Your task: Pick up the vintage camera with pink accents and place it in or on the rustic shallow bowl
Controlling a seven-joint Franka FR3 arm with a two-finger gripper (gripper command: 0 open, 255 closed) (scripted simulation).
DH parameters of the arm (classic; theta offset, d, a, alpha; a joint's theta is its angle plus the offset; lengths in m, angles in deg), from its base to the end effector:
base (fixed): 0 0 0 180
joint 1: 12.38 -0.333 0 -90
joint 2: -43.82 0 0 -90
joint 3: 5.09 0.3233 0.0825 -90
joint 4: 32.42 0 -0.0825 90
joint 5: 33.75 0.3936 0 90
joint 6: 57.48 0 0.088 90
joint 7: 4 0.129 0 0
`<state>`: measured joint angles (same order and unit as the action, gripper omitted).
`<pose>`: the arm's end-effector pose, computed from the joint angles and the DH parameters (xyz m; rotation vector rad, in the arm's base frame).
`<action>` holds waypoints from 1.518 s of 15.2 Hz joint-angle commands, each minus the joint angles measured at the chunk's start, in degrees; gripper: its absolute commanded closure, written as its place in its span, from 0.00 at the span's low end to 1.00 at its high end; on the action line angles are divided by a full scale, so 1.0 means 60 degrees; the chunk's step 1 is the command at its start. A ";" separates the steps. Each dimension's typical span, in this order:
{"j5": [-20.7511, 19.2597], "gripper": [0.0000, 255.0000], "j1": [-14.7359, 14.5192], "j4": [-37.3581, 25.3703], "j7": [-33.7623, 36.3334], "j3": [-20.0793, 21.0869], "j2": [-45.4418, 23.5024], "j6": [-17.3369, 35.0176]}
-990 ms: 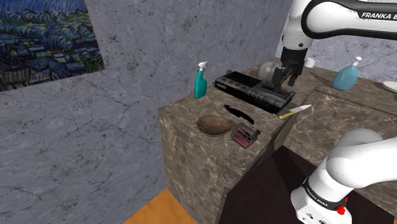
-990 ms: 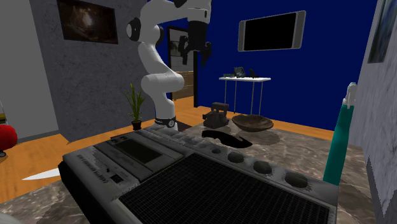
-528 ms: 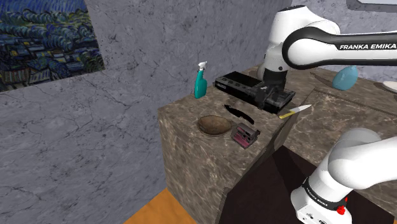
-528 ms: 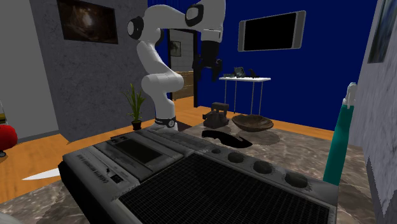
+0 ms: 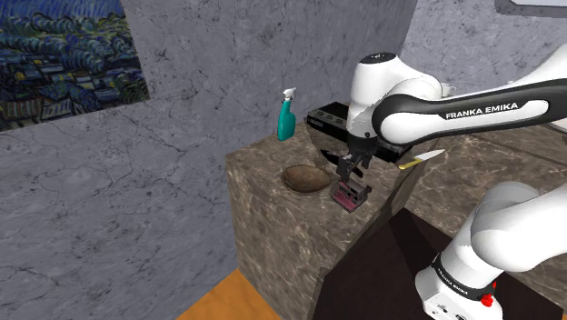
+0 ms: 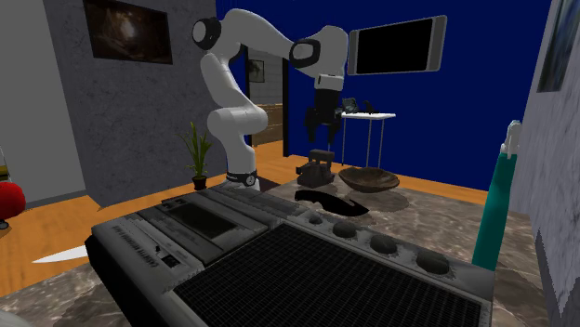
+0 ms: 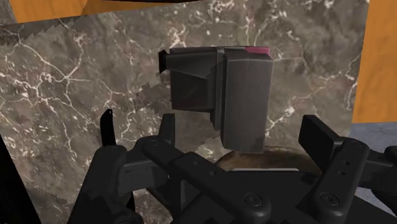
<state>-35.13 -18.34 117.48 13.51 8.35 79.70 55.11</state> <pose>0.3380 0.1135 0.4221 2.9785 -0.0048 0.0149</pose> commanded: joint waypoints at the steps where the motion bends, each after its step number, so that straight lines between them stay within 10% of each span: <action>1: 0.0011 0.00 -0.0058 0.0134 0.0204 0.0211 -0.0277 0.0445; 16: -0.0086 0.00 0.0038 0.0854 0.0272 0.0248 -0.0689 0.1576; 17: -0.0086 1.00 0.0038 0.0854 0.0272 0.0248 -0.0689 0.1576; 23: -0.0086 1.00 0.0039 0.0852 0.0272 0.0248 -0.0690 0.1574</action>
<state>-35.63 -18.12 122.57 15.15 9.85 75.57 64.57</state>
